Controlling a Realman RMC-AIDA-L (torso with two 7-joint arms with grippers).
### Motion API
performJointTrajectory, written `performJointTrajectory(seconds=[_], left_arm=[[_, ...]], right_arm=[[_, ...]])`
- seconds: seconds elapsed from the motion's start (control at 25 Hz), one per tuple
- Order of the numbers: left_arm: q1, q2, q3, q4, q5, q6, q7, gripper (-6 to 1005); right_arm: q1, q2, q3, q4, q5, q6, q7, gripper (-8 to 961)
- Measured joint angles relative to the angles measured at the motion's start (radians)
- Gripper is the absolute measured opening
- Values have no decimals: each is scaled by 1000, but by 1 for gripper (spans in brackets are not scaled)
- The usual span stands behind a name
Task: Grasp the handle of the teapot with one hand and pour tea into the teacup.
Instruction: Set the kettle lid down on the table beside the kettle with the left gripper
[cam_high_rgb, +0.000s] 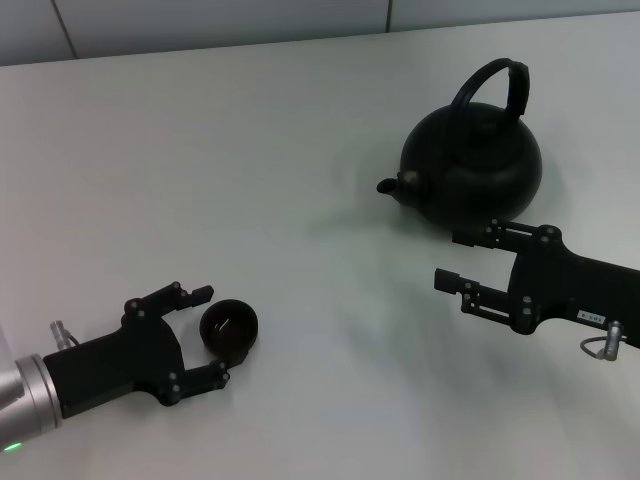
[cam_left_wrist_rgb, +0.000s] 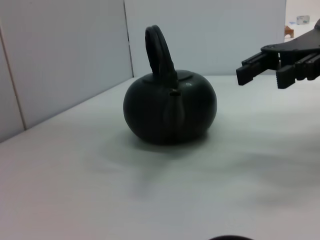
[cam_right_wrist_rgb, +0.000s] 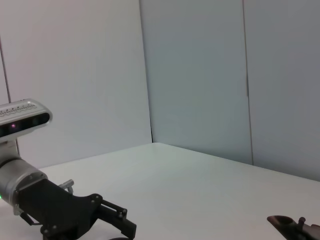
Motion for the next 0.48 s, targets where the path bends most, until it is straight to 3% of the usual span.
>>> performJointTrajectory(seconds=[0.28,0.48], left_arm=[[21,5,-30,31,-7,55,2,812],[63,17,-130,62,-7,182,-3,813]], right_arm=[[2,0,0,0,0,-2,1,602],[3,0,0,0,0,2,4,602]])
